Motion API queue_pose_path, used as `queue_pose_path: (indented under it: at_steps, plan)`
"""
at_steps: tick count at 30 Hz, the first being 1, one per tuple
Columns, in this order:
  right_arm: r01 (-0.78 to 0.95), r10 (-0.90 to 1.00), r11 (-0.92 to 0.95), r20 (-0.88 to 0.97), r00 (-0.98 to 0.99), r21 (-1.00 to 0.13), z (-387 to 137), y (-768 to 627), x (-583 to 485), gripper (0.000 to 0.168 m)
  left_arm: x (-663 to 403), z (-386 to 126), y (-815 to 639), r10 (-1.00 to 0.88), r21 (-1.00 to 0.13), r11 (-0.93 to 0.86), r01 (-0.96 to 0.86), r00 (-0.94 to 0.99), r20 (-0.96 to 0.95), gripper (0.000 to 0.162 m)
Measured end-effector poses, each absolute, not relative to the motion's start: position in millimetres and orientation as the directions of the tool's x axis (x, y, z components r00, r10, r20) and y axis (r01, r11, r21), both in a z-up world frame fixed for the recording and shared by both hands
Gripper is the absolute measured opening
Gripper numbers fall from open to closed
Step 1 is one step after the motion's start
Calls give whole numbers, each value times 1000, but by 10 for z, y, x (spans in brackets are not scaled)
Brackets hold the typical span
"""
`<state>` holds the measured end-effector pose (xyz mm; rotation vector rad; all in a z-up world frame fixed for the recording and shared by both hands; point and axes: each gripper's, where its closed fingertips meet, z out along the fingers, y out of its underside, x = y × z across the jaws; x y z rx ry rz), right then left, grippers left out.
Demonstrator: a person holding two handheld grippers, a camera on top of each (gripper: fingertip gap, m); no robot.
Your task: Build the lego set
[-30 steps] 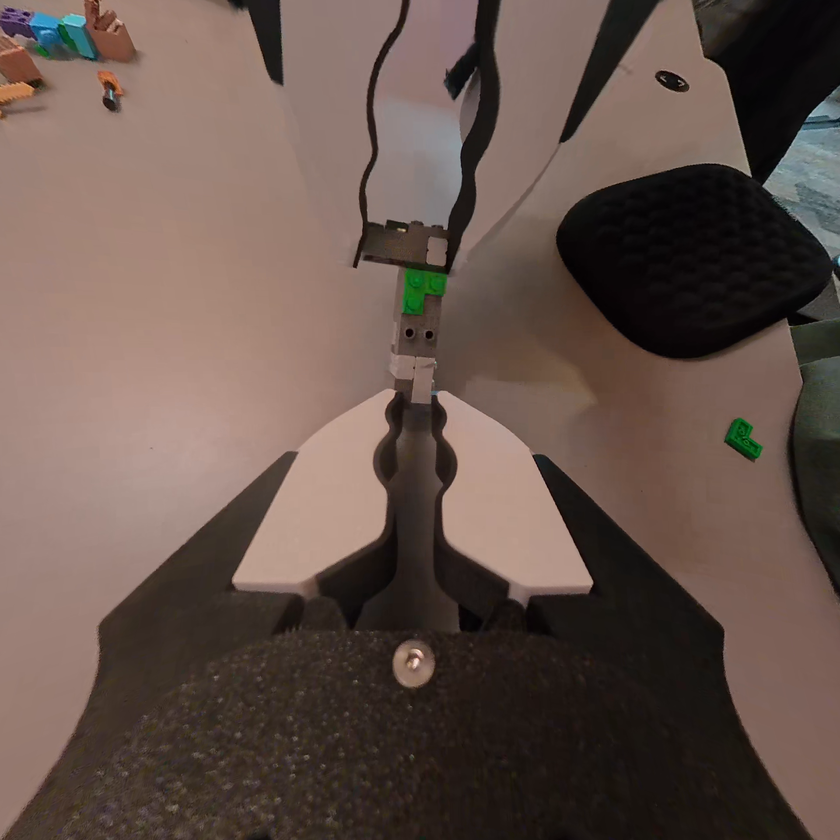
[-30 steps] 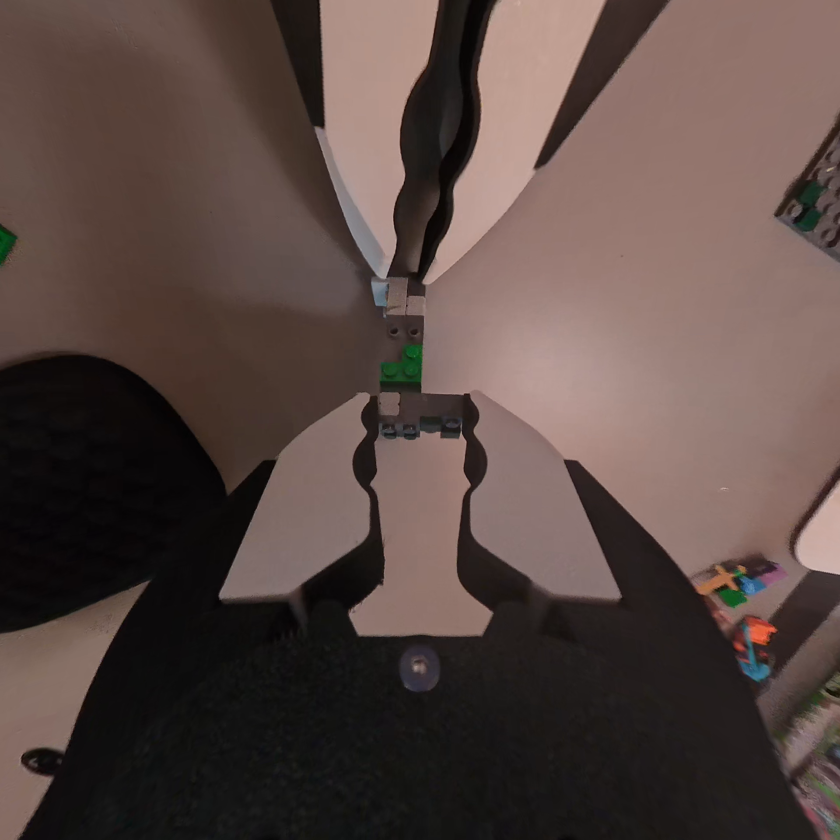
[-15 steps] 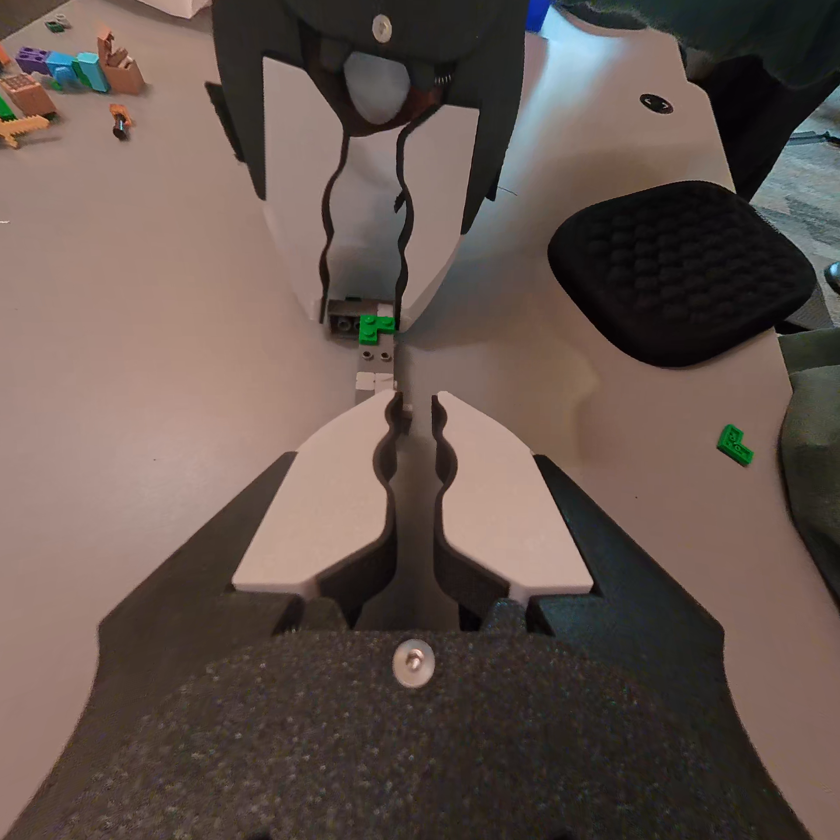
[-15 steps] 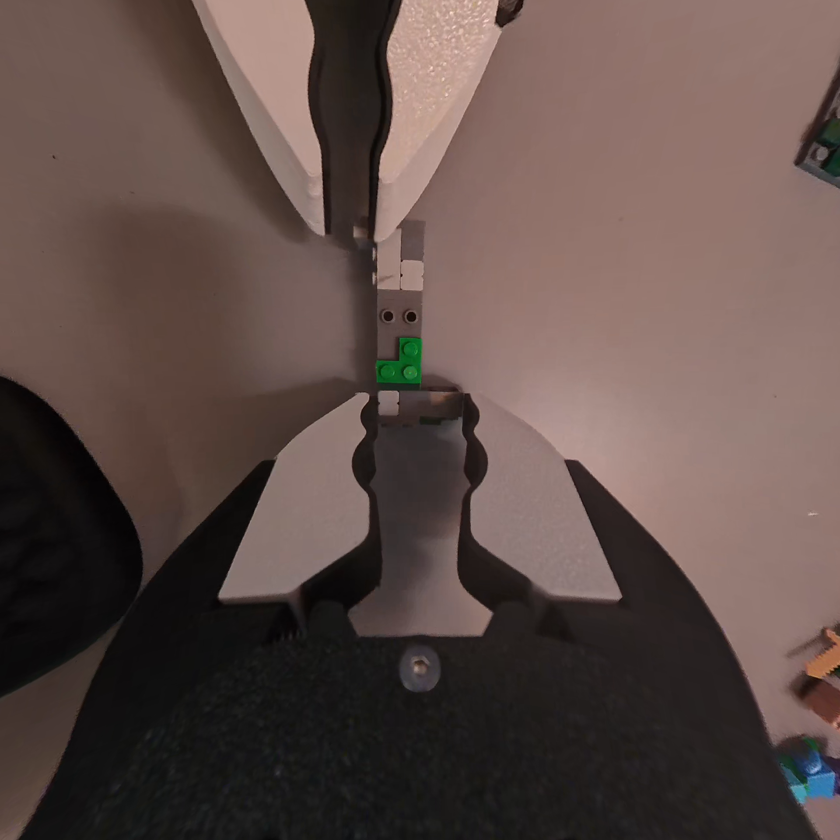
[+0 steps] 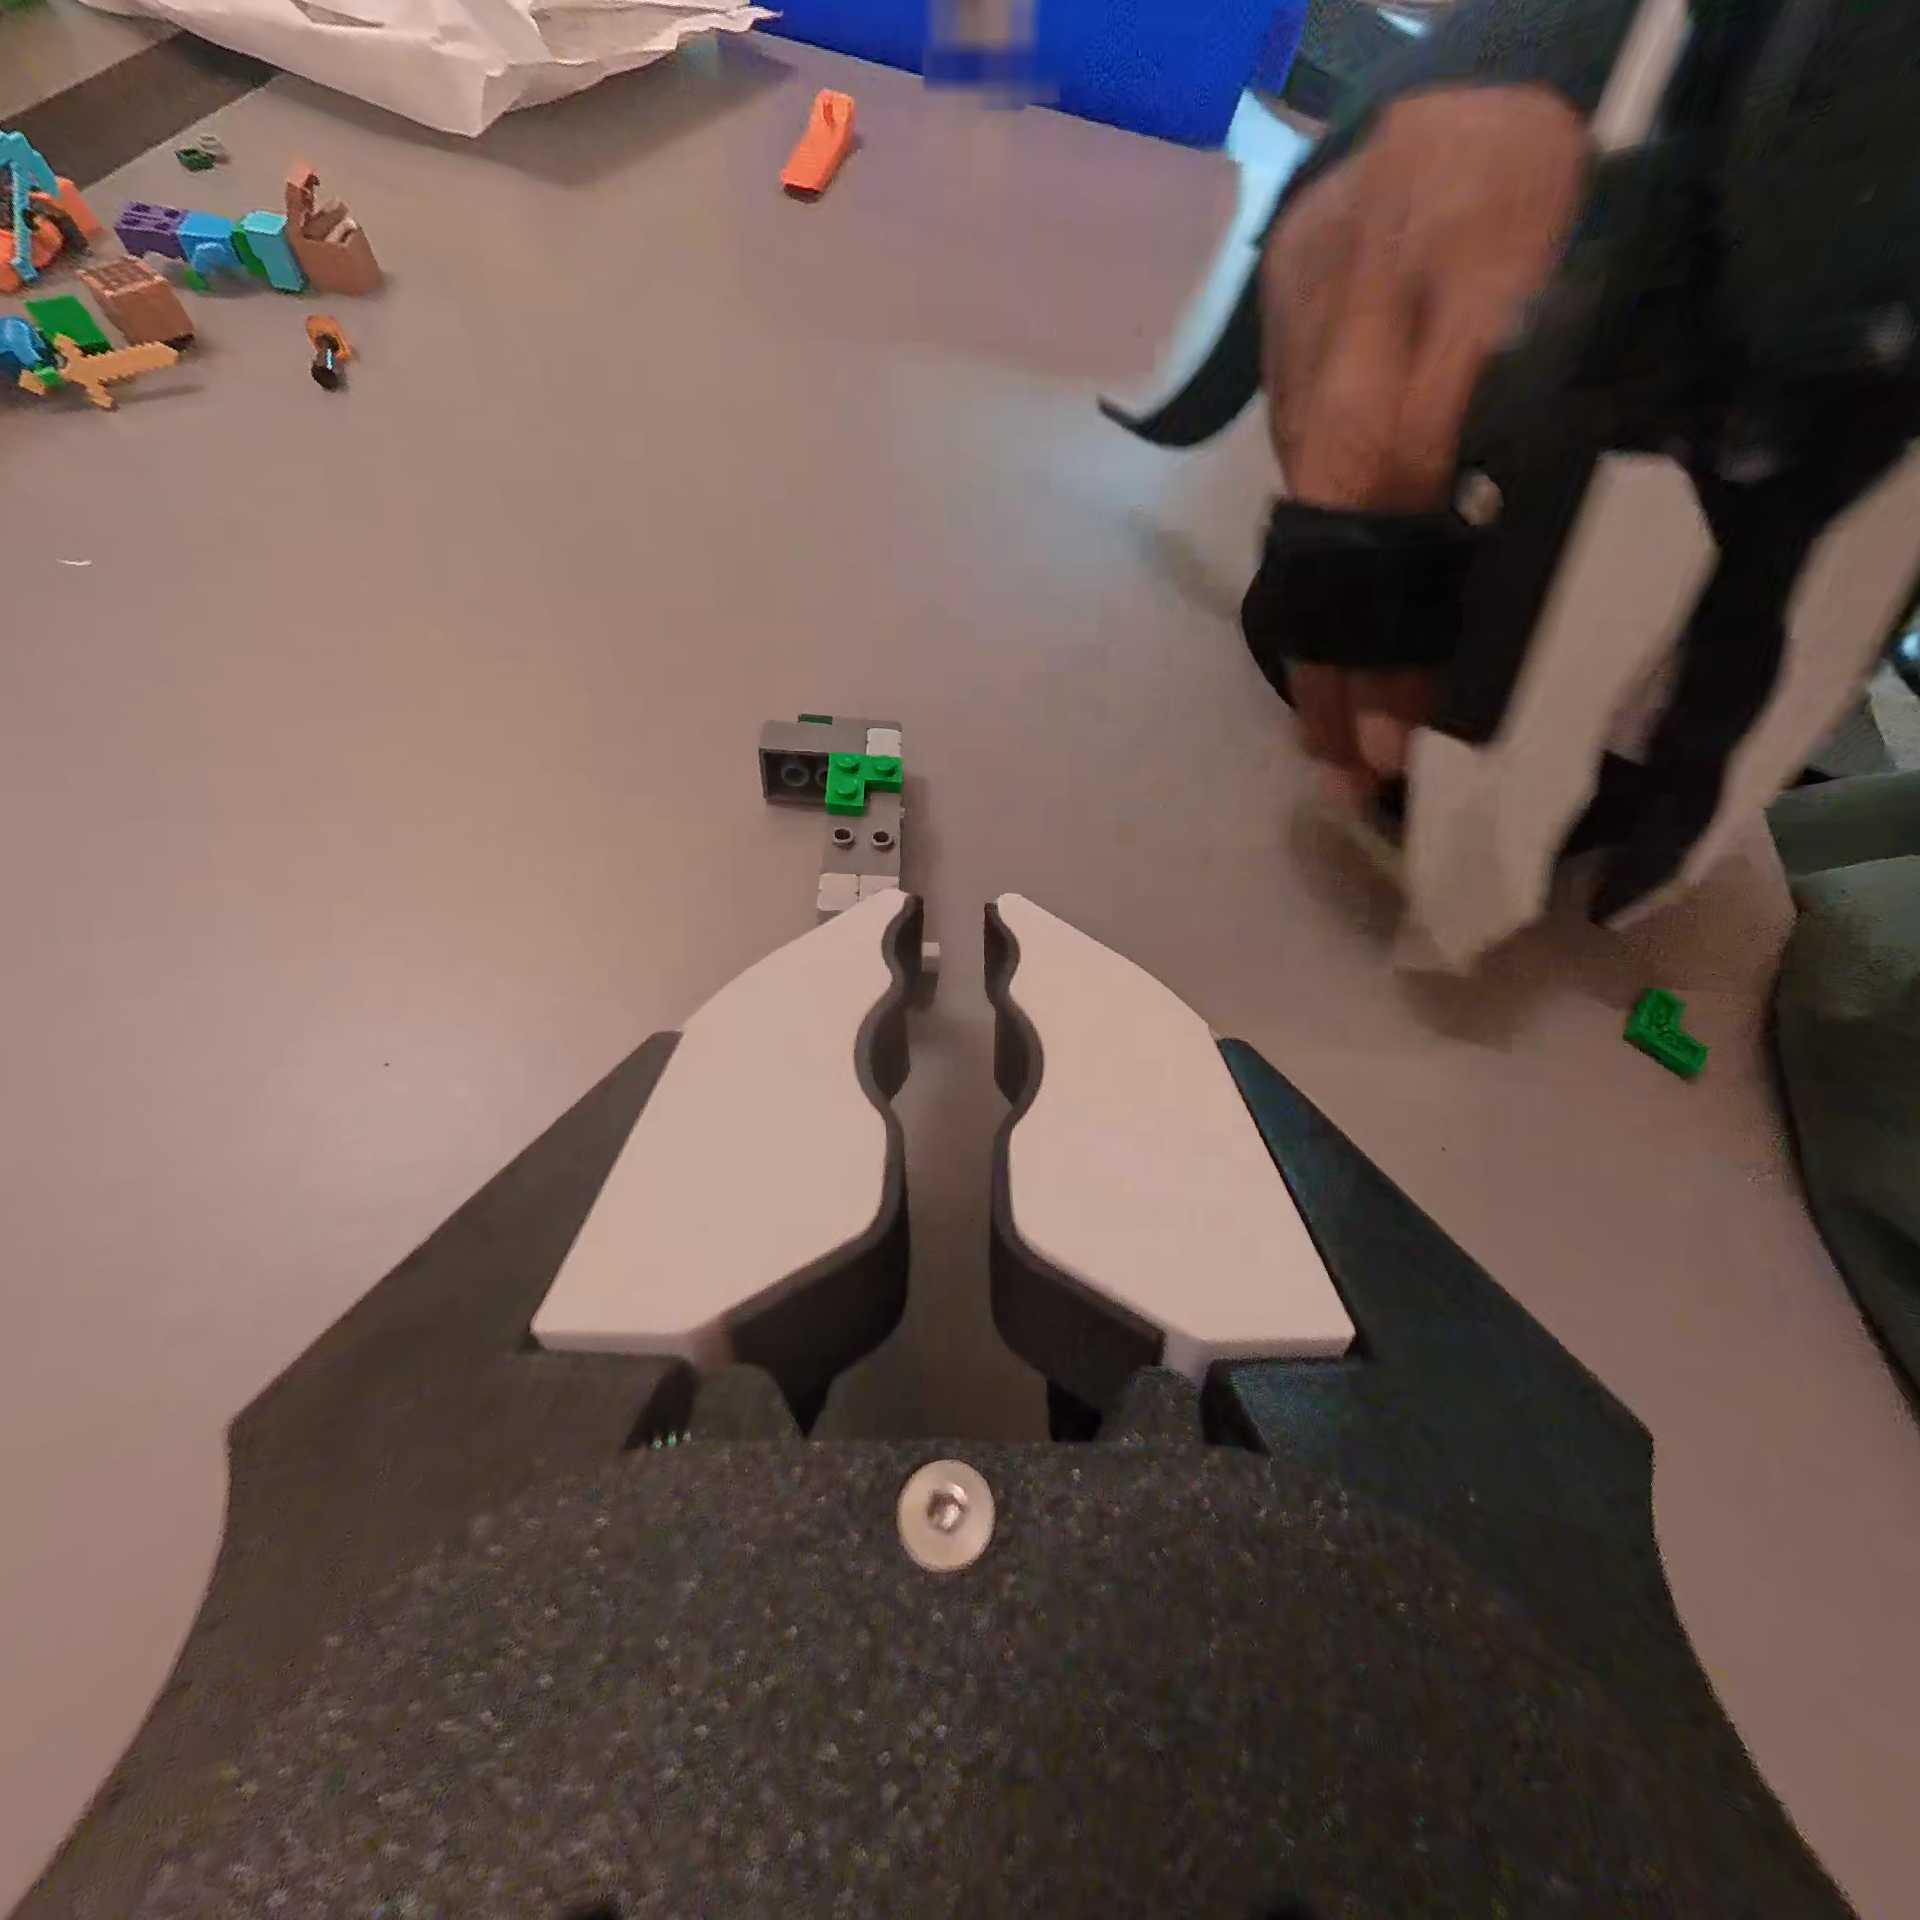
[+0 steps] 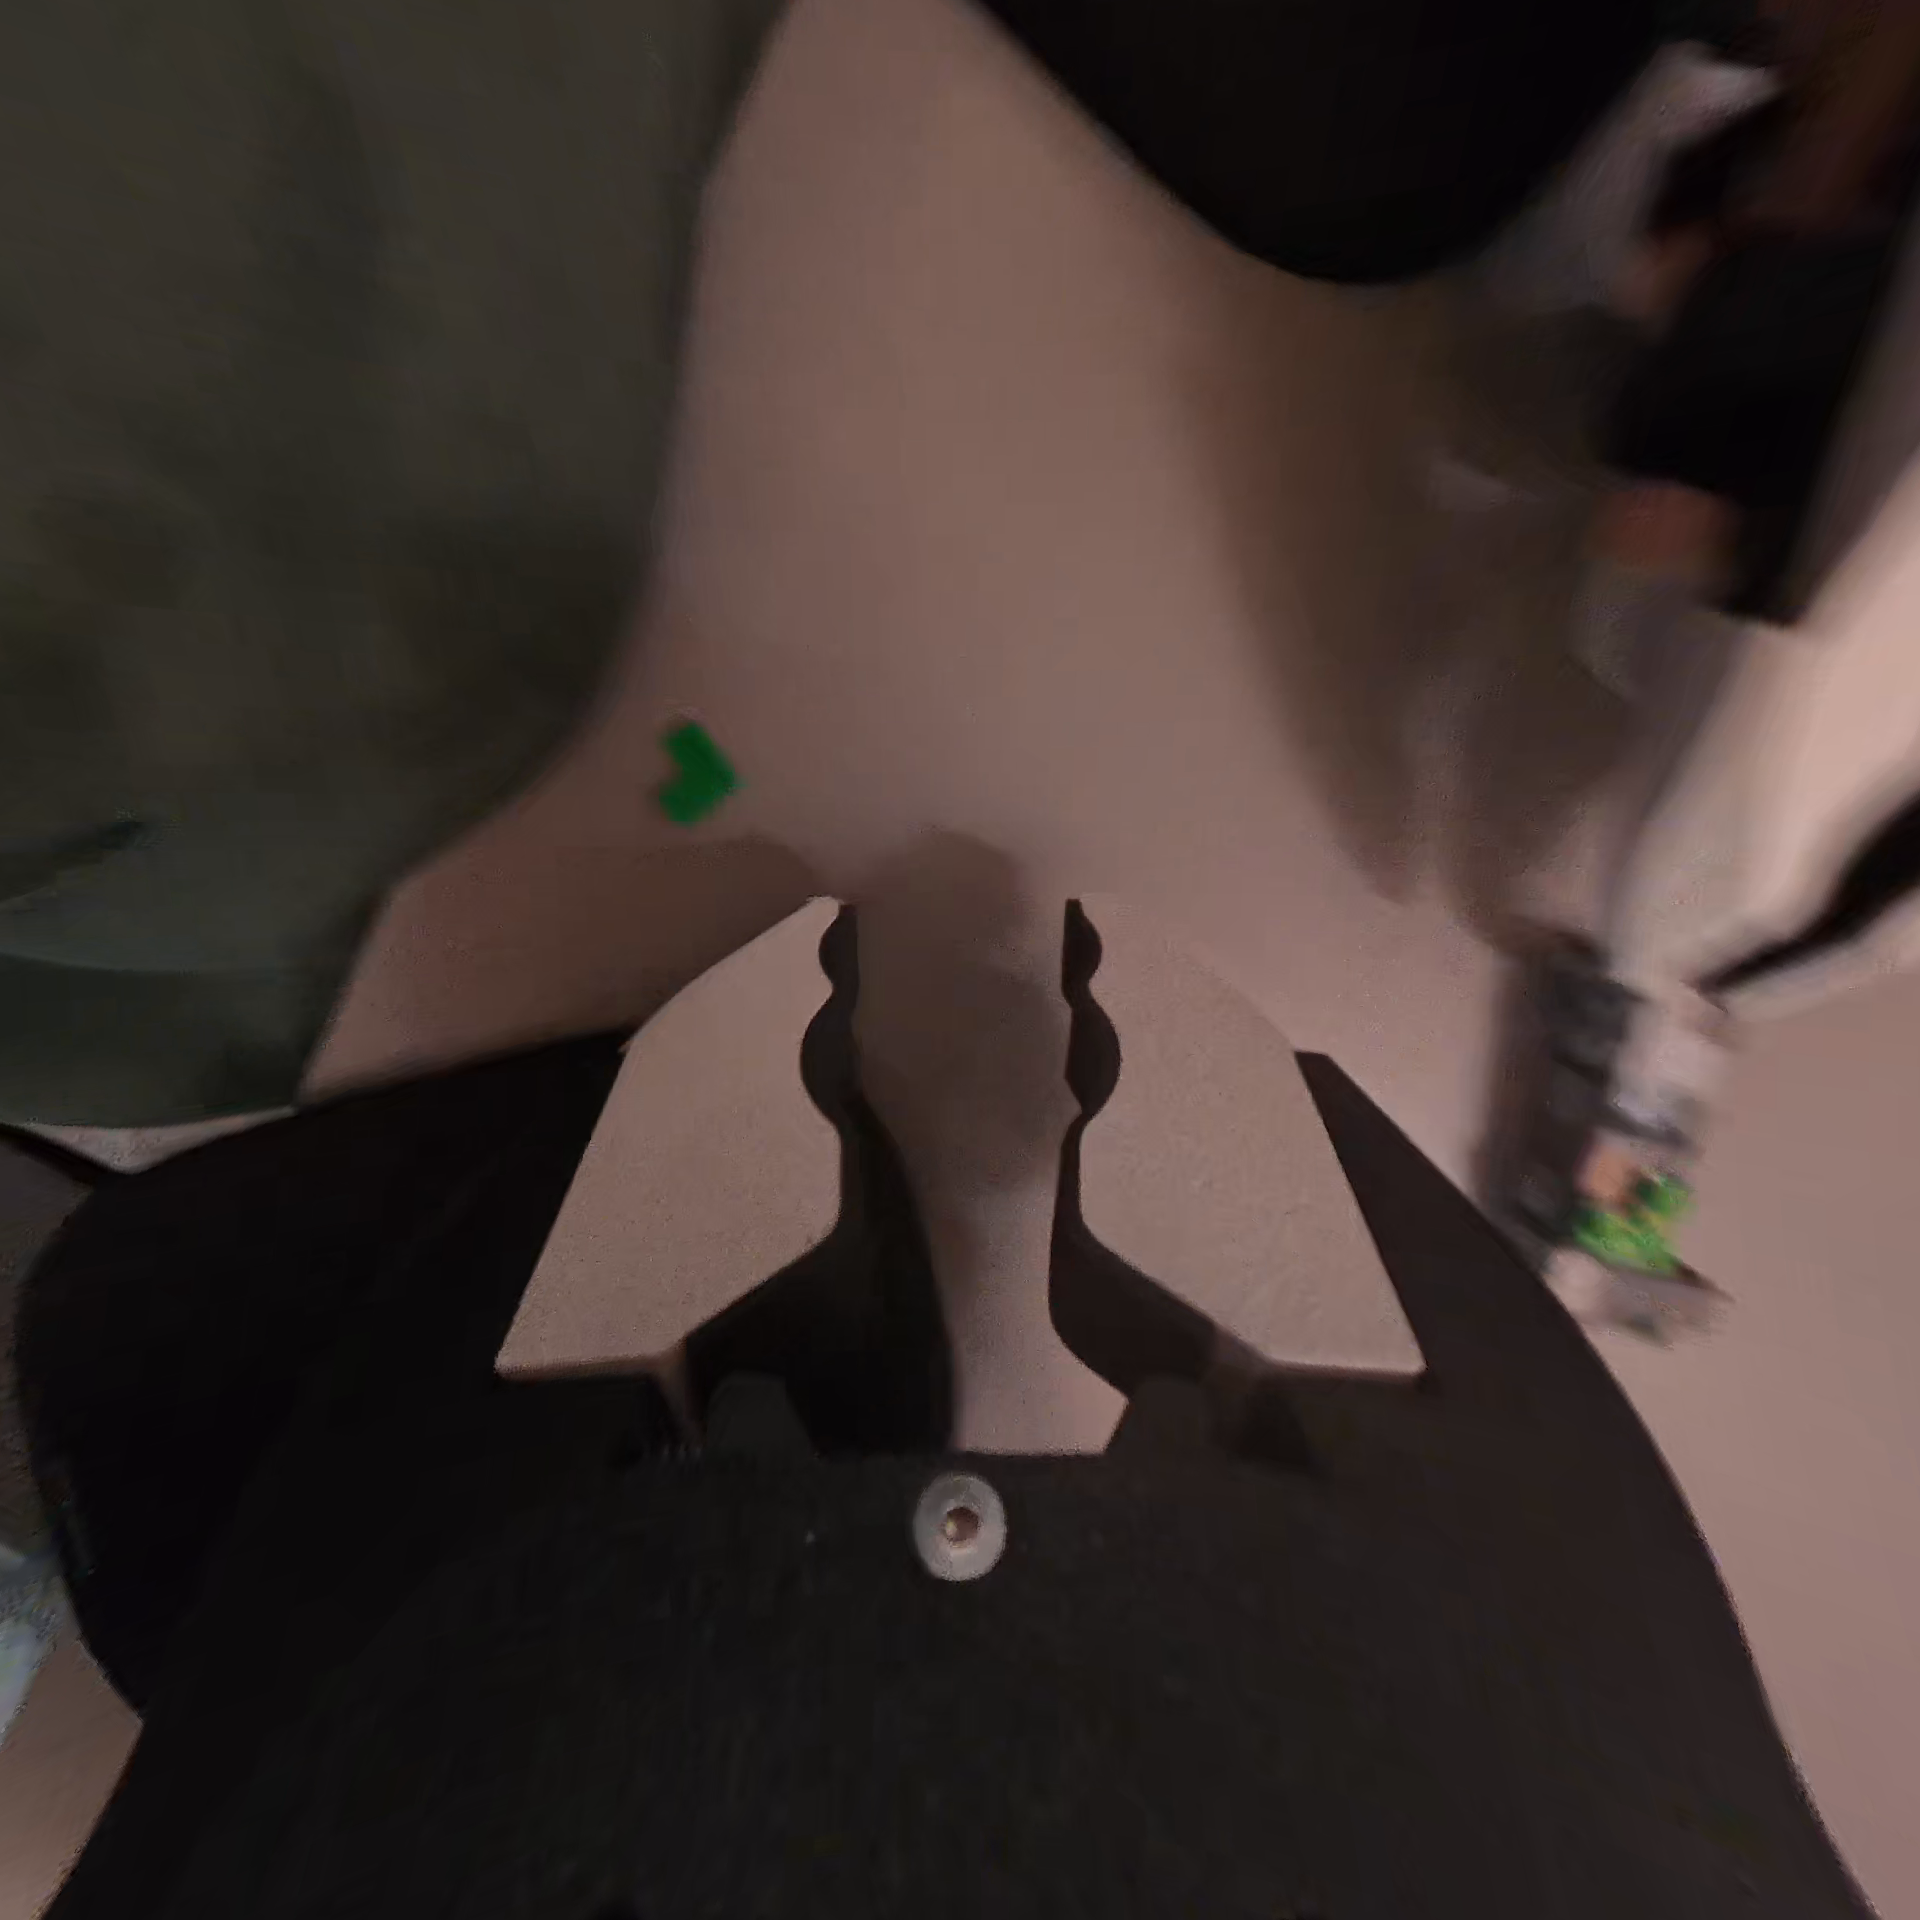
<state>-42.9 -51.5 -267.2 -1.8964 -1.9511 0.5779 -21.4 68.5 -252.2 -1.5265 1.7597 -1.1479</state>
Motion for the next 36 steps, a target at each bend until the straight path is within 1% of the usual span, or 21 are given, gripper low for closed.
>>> queue_pose_path:
  at_steps: [4, 8, 11, 15, 18, 20, 21, 23, 25, 28, 31, 33, 36]
  plan:
    - [862, 990, 75, -64, -124, -502, -2814, -909, -597, 38, -222, -2513, 642, -970, -860, 16, -510, -217, 110, 10]
    - [850, 991, 79, -50, -123, -521, -2806, -966, -658, 36, -252, -2489, 601, -971, -865, 28, -501, -219, 95, 10]
    - [856, 992, 88, -36, -123, -510, -2869, -969, -675, 32, -275, -2499, 574, -971, -864, 24, -503, -218, 100, 10]
    - [840, 994, 64, -36, -99, -539, -2878, -950, -700, 14, -303, -2515, 515, -968, -863, 29, -504, -228, 101, 10]
    - [790, 998, 5, -43, -40, -614, -2811, -874, -706, 13, -317, -2503, 422, -958, -868, 39, -494, -266, 108, 10]
    - [704, 999, -41, -25, 33, -709, -2665, -730, -721, 13, -327, -2465, 321, -941, -879, 46, -474, -316, 121, 10]
    - [632, 997, -60, -11, 81, -773, -2541, -629, -738, 13, -333, -2423, 258, -927, -889, 42, -456, -349, 135, 11]
    - [458, 984, -84, -2, 178, -885, -2243, -436, -739, 13, -350, -2282, 128, -888, -916, -4, -402, -419, 188, 14]
    - [276, 964, -69, 7, 267, -959, -1943, -257, -684, 13, -380, -2092, 33, -835, -935, -96, -342, -484, 263, 16]
    - [67, 940, -38, -13, 340, -997, -1618, -97, -579, 13, -442, -1793, -9, -742, -931, -257, -259, -565, 362, 19]
    - [-89, 938, -25, -54, 343, -996, -1406, -31, -537, 13, -488, -1531, -4, -662, -901, -389, -191, -623, 417, 21]
    - [-158, 942, -20, -72, 328, -987, -1314, -3, -538, 13, -507, -1385, -6, -619, -877, -455, -153, -654, 435, 21]
    - [-195, 947, -8, -70, 313, -981, -1248, 29, -559, 13, -509, -1302, -23, -581, -853, -503, -143, -675, 456, 20]
